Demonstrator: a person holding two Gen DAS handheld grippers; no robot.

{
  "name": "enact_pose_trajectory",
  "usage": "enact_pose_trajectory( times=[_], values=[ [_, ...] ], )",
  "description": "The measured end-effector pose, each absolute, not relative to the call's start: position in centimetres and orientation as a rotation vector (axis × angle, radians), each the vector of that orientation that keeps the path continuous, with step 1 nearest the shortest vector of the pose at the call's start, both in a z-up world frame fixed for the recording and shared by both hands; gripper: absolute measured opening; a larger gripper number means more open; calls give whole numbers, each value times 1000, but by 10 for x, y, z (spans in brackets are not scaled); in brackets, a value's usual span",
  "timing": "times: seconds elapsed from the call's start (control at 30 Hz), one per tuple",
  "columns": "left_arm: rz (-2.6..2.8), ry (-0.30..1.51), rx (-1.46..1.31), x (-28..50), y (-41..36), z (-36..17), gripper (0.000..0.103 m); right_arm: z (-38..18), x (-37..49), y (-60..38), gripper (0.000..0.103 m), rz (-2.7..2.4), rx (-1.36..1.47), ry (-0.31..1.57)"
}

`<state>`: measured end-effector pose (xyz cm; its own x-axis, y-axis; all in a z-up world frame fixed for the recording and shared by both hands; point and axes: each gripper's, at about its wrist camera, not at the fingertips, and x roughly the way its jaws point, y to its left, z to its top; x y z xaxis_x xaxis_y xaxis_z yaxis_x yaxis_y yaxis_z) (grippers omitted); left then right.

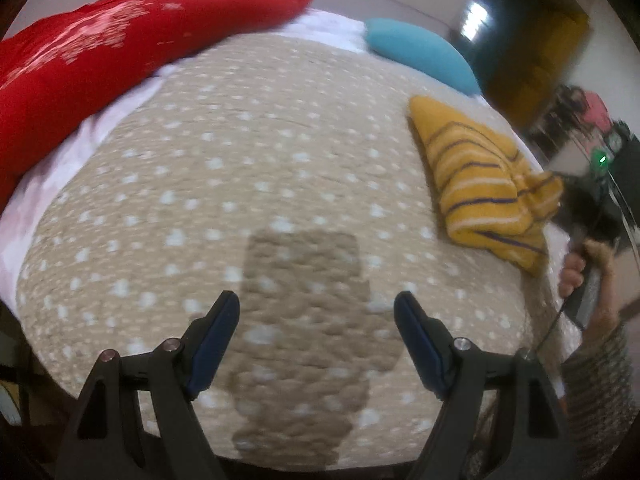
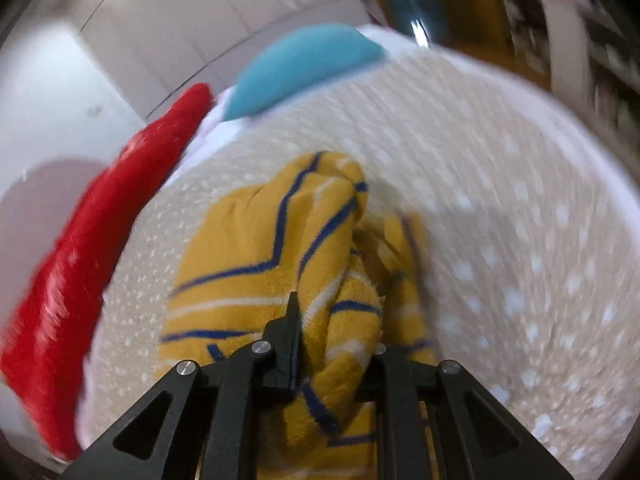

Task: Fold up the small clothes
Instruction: 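Grasp the sweater edge with the right gripper and fold it over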

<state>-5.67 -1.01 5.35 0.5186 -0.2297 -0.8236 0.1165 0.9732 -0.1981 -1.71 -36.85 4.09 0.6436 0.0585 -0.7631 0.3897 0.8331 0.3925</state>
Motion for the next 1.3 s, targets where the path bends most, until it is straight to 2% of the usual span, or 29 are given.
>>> enact_pose_trajectory(
  times=[0.13,0.23,0.37,0.4,0.43,0.5,0.53,0.57,0.6,0.73,0.97,1.03,1.13,1.3],
  values=[
    [-239,1014,-78,-54,-31,53,79,25,-45,-409,39,-124,765,805],
    [-242,1012,-47,-58,-40,56,79,48,-64,-416,43,-196,676,765],
    [-242,1028,-45,-54,-48,51,79,87,-78,-402,43,-158,592,706],
    [-249,1035,-47,-53,-52,50,79,93,-75,-391,49,-126,557,711],
    [-256,1038,-47,-53,-54,49,79,95,-75,-380,61,-101,532,717],
    [-271,1040,-38,-56,-60,50,79,89,-66,-357,68,-59,485,745],
    [-275,1037,-28,-58,-62,51,79,80,-61,-346,59,-49,450,784],
    [-276,1032,-20,-59,-63,53,79,71,-58,-341,39,-35,427,821],
    [-276,1024,-11,-60,-63,56,79,61,-55,-335,6,-17,408,866],
    [-266,999,-9,-59,-54,63,79,31,-75,-342,3,-119,355,962],
    [-306,1017,-2,-45,-68,56,79,10,-96,-378,3,-125,506,980],
    [-329,1013,28,-46,-79,54,79,17,-98,-383,10,-100,523,969],
    [-344,1016,73,-44,-90,48,79,43,-108,-387,14,-94,551,879],
    [-352,1039,65,-35,-98,41,79,91,-92,-374,14,-91,480,751]
  ],
)
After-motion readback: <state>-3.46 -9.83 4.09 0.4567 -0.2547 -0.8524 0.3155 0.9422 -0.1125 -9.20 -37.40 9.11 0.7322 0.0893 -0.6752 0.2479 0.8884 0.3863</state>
